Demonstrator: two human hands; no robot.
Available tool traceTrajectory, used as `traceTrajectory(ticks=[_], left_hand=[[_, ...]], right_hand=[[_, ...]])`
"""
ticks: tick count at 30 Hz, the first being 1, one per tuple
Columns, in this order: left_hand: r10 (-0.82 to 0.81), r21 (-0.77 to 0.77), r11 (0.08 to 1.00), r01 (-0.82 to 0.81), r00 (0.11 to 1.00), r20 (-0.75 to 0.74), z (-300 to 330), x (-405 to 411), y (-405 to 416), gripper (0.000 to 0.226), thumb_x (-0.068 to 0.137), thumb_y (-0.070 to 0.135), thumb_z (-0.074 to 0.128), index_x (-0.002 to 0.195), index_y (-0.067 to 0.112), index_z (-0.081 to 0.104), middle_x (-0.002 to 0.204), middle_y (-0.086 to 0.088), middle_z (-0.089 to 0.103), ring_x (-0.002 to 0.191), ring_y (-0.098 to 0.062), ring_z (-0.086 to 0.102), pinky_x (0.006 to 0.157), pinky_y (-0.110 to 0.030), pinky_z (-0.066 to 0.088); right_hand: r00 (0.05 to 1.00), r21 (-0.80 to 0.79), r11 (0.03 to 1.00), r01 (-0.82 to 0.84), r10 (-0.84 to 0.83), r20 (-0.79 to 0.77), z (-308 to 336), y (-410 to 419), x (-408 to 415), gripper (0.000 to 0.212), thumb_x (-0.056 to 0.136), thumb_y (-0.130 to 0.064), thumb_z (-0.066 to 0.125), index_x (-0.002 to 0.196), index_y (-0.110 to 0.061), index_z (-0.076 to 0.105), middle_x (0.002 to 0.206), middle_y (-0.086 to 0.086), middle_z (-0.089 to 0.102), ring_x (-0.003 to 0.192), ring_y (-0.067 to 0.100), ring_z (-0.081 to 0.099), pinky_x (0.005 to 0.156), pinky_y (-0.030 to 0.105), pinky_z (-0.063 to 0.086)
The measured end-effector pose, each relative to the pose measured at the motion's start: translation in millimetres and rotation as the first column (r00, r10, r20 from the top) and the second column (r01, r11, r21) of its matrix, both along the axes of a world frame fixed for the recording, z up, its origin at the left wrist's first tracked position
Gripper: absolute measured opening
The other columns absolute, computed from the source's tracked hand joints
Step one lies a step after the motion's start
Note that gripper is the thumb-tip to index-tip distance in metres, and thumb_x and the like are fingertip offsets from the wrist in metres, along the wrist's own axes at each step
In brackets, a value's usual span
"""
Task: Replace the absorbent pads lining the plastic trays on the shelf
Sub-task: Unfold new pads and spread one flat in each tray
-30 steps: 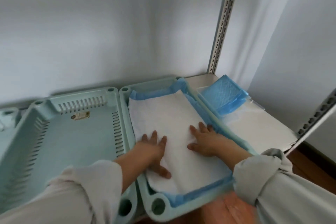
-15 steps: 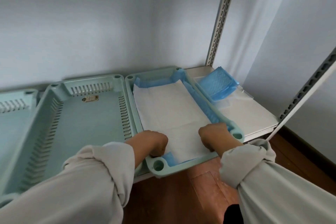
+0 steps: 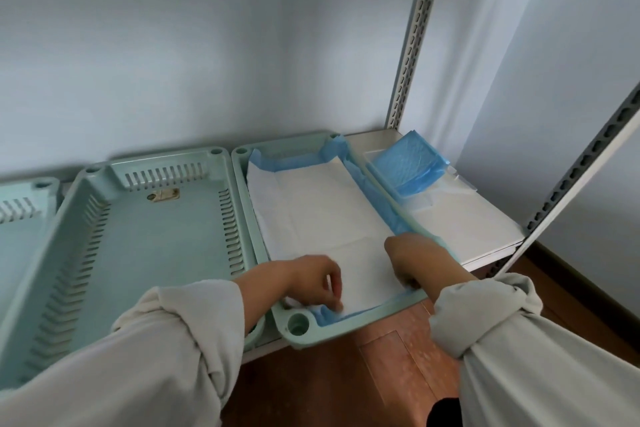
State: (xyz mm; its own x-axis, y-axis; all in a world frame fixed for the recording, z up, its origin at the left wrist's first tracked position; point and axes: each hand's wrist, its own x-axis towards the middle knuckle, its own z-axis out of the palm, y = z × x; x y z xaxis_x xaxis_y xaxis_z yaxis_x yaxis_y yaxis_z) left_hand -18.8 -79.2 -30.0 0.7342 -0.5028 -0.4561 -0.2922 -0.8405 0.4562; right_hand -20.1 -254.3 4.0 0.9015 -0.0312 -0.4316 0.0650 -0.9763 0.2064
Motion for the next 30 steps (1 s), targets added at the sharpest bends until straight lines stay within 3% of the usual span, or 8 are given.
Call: traceTrajectory(ticks=[6,10,12,15,17,21,26,30], left_hand=[[-0.081,0.226,0.971,0.076,0.997,0.015,1.2,-13.5,-15.7,0.032,0.087,0.030,0.063,0.116,0.019,0.055,0.116,-0.003,0.054,0.099,-0.020,0.051,0.087,-0.031,0.044],[-0.034,0.077,0.996,0.034,0.999,-0.007,22.2,-26.5,-24.5,0.054,0.093,0.052,0.044,0.125,0.011,0.055,0.125,-0.009,0.058,0.109,-0.023,0.055,0.095,-0.034,0.044],[-0.081,0.077,0.993,0.086,0.994,-0.068,26.2,-39.0,-26.8,0.064,0.091,0.060,0.041,0.130,0.011,0.052,0.128,-0.007,0.055,0.112,-0.023,0.053,0.096,-0.034,0.042],[-0.206,0.222,0.955,0.198,0.978,0.013,19.7,-56.2,-26.8,0.056,0.087,0.049,0.058,0.131,0.015,0.047,0.127,-0.006,0.055,0.114,-0.025,0.054,0.093,-0.034,0.043],[-0.249,0.268,0.942,0.201,0.956,0.156,15.8,-60.5,-26.1,0.043,0.089,0.035,0.059,0.126,0.016,0.050,0.120,-0.008,0.058,0.109,-0.026,0.056,0.090,-0.037,0.045],[-0.242,0.236,0.956,0.173,0.923,0.299,14.6,-57.6,-22.2,0.031,0.091,0.023,0.051,0.121,0.016,0.054,0.113,-0.009,0.061,0.103,-0.027,0.058,0.085,-0.037,0.046],[-0.194,0.191,0.974,0.124,0.893,0.405,17.3,-35.6,-11.3,0.028,0.091,0.023,0.049,0.118,0.018,0.054,0.112,-0.007,0.062,0.103,-0.025,0.058,0.086,-0.038,0.048],[-0.199,0.218,0.968,0.123,0.907,0.372,5.1,-31.0,-15.1,0.028,0.090,0.022,0.050,0.118,0.016,0.054,0.114,-0.009,0.060,0.106,-0.027,0.057,0.082,-0.036,0.045]], right_hand=[[0.999,-0.010,0.999,-0.035,0.035,0.035,-10.0,0.7,0.5,0.035,0.093,-0.002,0.045,0.128,-0.002,0.048,0.132,0.015,0.052,0.122,0.030,0.052,0.098,0.039,0.045],[0.981,0.044,0.998,-0.036,0.026,0.192,12.9,-2.9,-1.3,0.033,0.090,-0.015,0.059,0.122,-0.008,0.054,0.109,0.007,0.059,0.100,0.023,0.059,0.080,0.032,0.046],[0.997,0.150,0.988,-0.037,0.026,0.074,15.1,-6.4,-5.7,0.040,0.081,-0.035,0.071,0.114,-0.016,0.061,0.102,-0.001,0.060,0.094,0.017,0.057,0.080,0.028,0.045],[0.946,0.281,0.959,-0.038,0.124,-0.298,12.0,-6.8,-15.6,0.058,0.068,-0.054,0.076,0.119,-0.027,0.062,0.121,-0.005,0.057,0.113,0.018,0.055,0.100,0.036,0.045],[0.902,0.212,0.971,-0.115,0.191,-0.386,11.2,-5.4,-20.5,0.066,0.069,-0.049,0.078,0.129,-0.029,0.056,0.129,-0.005,0.053,0.120,0.019,0.051,0.105,0.038,0.042],[0.954,0.281,0.948,-0.147,0.211,-0.212,10.0,-8.5,-20.1,0.044,0.076,-0.017,0.077,0.118,-0.021,0.064,0.121,-0.001,0.060,0.108,0.019,0.058,0.097,0.033,0.049],[0.990,0.417,0.899,-0.136,0.142,0.018,6.0,-17.6,-6.6,0.023,0.079,-0.018,0.072,0.098,-0.029,0.066,0.103,-0.006,0.063,0.094,0.012,0.060,0.090,0.030,0.051],[0.988,0.390,0.914,-0.110,0.142,-0.053,-1.7,-15.2,0.6,0.031,0.078,-0.018,0.074,0.107,-0.023,0.067,0.108,-0.003,0.064,0.099,0.015,0.060,0.093,0.030,0.049]])
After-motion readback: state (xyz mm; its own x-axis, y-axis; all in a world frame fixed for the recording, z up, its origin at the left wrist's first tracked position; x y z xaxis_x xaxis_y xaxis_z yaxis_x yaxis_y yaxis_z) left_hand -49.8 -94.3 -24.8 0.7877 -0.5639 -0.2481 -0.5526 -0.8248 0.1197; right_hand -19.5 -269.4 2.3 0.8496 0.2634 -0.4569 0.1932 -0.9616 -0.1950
